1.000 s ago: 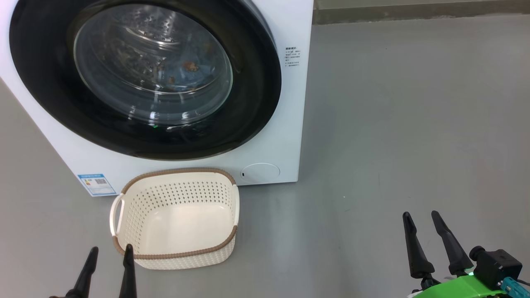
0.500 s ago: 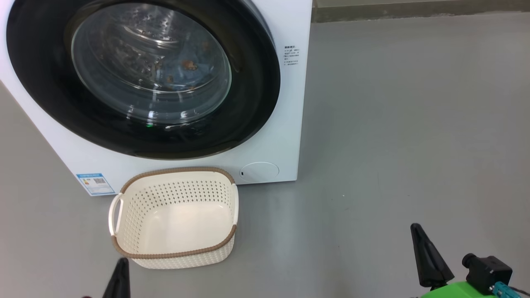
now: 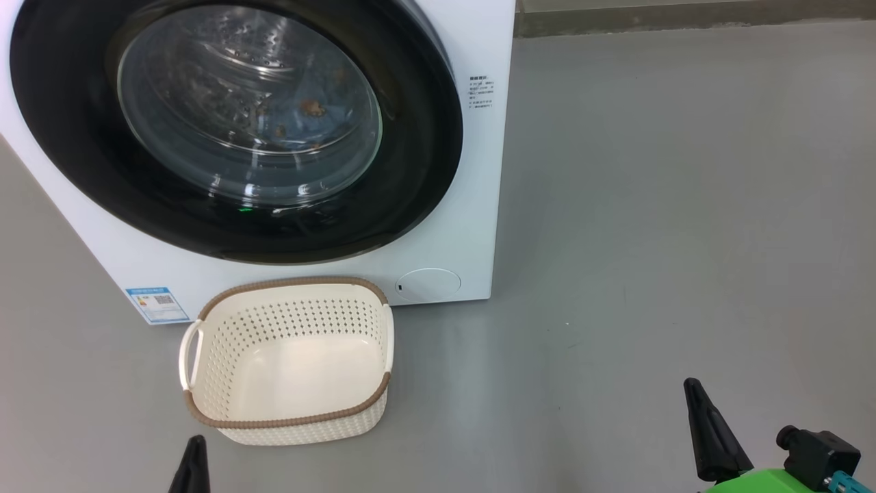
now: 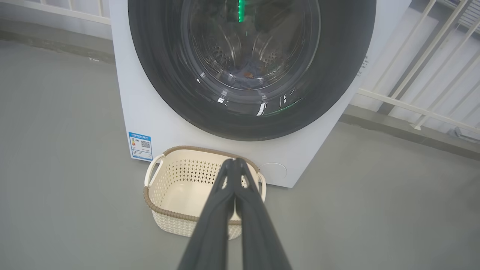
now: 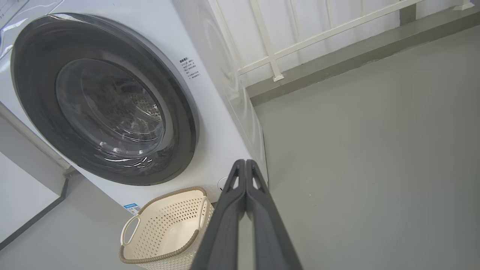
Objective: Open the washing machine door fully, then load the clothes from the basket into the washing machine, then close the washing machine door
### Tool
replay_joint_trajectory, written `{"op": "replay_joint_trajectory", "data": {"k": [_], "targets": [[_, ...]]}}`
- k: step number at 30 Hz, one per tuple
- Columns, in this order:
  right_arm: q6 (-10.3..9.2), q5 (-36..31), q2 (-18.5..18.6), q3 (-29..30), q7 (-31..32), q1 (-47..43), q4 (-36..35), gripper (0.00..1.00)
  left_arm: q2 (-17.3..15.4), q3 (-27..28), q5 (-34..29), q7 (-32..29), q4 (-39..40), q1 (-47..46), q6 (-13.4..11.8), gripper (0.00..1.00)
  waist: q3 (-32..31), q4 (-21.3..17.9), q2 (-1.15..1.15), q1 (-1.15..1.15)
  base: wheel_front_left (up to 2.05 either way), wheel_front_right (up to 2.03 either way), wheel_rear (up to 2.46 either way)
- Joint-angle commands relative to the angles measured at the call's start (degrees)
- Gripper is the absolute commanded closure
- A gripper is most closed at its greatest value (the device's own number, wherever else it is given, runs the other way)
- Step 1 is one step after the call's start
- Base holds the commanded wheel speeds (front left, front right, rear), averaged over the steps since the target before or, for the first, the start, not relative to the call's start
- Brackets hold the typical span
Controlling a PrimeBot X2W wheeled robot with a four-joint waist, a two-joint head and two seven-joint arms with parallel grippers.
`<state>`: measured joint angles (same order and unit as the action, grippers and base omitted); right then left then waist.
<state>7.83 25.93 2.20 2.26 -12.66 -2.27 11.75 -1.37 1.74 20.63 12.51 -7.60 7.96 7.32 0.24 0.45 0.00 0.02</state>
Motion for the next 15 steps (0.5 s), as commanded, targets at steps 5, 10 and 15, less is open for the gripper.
{"op": "replay_joint_trajectory", "data": {"k": [5, 10, 15], "targets": [[-0.05, 4.3, 0.7, 0.0, 0.8, 1.9, -1.1, 1.00, -1.1, 0.4, 4.6, -0.9, 0.6, -2.6, 0.0, 1.00, 0.0, 0.0, 0.00, -0.01, 0.00, 0.00, 0.00], [-0.07, 7.4, 0.8, 0.0, 1.6, 2.2, -0.9, 1.00, -1.2, 0.5, 7.9, -1.6, 0.2, -3.1, 0.0, 1.00, 0.0, 0.0, 0.00, -0.01, 0.00, 0.00, 0.00], [-0.08, 10.5, 0.9, 0.1, 2.3, 2.5, -0.8, 1.00, -1.3, 0.6, 11.1, -2.4, -0.1, -3.7, 0.0, 1.00, 0.0, -0.1, 0.00, -0.01, 0.00, 0.00, 0.00]]}}
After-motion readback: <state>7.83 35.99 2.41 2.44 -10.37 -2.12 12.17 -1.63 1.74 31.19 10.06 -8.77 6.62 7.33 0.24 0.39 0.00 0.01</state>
